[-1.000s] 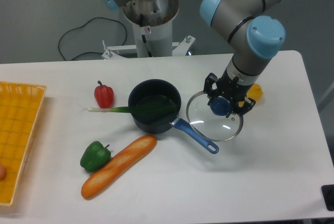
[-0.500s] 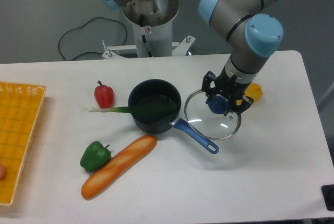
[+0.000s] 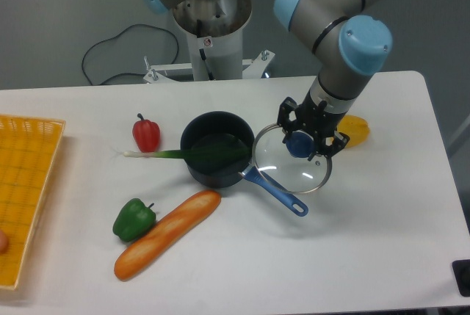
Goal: Close the pot lid
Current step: 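Carry the glass lid over the dark blue saucepan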
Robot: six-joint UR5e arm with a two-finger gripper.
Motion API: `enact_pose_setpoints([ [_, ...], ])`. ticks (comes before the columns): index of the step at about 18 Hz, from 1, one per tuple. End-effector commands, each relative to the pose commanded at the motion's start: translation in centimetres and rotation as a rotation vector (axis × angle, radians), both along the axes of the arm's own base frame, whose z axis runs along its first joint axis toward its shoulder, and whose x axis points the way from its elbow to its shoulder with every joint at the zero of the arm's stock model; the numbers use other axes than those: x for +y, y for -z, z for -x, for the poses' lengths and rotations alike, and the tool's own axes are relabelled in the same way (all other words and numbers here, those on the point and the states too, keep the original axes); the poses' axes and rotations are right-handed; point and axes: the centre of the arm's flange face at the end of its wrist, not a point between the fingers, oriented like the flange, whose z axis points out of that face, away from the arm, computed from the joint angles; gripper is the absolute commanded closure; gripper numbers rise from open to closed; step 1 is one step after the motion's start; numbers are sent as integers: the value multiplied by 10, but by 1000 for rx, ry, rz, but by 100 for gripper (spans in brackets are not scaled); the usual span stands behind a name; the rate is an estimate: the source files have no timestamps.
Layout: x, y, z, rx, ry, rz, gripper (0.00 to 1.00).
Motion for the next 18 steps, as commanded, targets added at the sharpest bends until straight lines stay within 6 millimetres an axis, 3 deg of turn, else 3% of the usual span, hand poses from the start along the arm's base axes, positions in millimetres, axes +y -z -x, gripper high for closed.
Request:
enact_pose_setpoints([
  [13,-2,0,-50,-57,-20,-25,73],
  [18,8,3,-74,-62,20,-10,73],
])
